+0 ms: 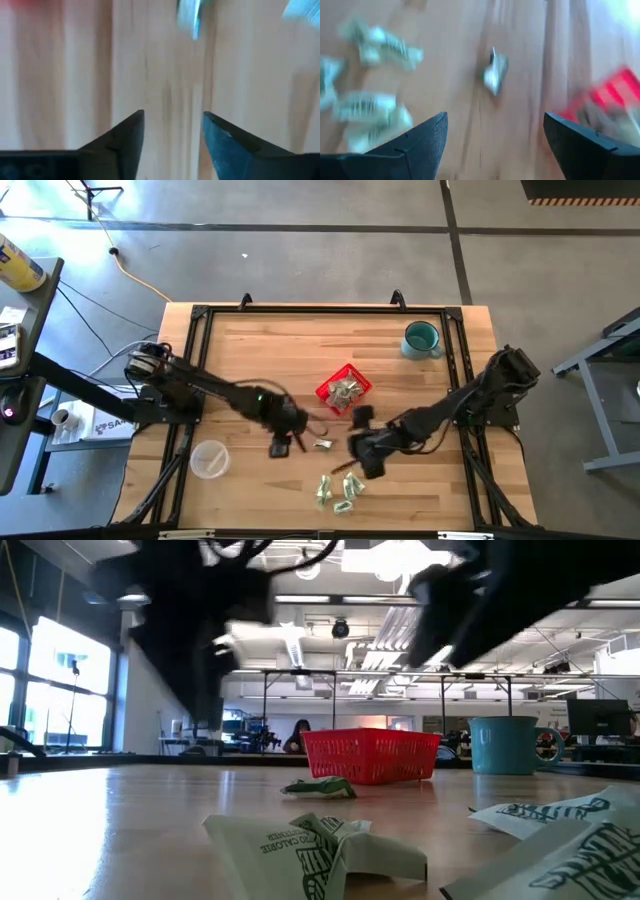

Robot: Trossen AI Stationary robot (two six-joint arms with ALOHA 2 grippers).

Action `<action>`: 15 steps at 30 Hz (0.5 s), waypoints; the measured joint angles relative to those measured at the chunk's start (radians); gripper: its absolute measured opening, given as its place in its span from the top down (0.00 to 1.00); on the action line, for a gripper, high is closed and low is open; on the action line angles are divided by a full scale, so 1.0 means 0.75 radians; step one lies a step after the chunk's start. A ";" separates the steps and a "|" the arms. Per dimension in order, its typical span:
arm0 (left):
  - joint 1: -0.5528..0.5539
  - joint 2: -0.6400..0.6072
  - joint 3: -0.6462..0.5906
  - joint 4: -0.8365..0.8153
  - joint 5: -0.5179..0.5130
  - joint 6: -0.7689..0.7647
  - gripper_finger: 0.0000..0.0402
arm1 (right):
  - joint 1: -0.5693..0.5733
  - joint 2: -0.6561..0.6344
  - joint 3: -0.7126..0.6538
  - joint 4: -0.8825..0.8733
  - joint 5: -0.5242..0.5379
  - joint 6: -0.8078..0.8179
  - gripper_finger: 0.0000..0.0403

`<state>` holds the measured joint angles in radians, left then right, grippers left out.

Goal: Pick and place items into bin
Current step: Put the truvia packet into the red bin

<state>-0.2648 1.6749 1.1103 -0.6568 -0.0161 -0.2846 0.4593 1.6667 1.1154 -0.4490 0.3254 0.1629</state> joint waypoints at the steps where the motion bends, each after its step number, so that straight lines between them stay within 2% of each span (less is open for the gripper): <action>1: -0.034 -0.009 -0.029 -0.019 -0.019 -0.058 0.45 | -0.022 0.019 -0.006 0.080 -0.033 -0.017 0.21; 5: -0.188 -0.047 -0.079 -0.015 -0.103 -0.294 0.54 | -0.100 0.129 -0.006 0.273 -0.145 -0.010 0.21; 9: -0.333 -0.066 -0.082 -0.027 -0.218 -0.493 0.57 | -0.126 0.228 -0.004 0.449 -0.215 -0.009 0.21; 15: -0.458 -0.068 -0.081 -0.070 -0.362 -0.679 0.55 | -0.132 0.378 0.064 0.491 -0.173 -0.019 0.21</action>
<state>-0.6082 1.6241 1.0493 -0.7094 -0.2878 -0.7939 0.3604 1.9499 1.1636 -0.0811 0.1957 0.1486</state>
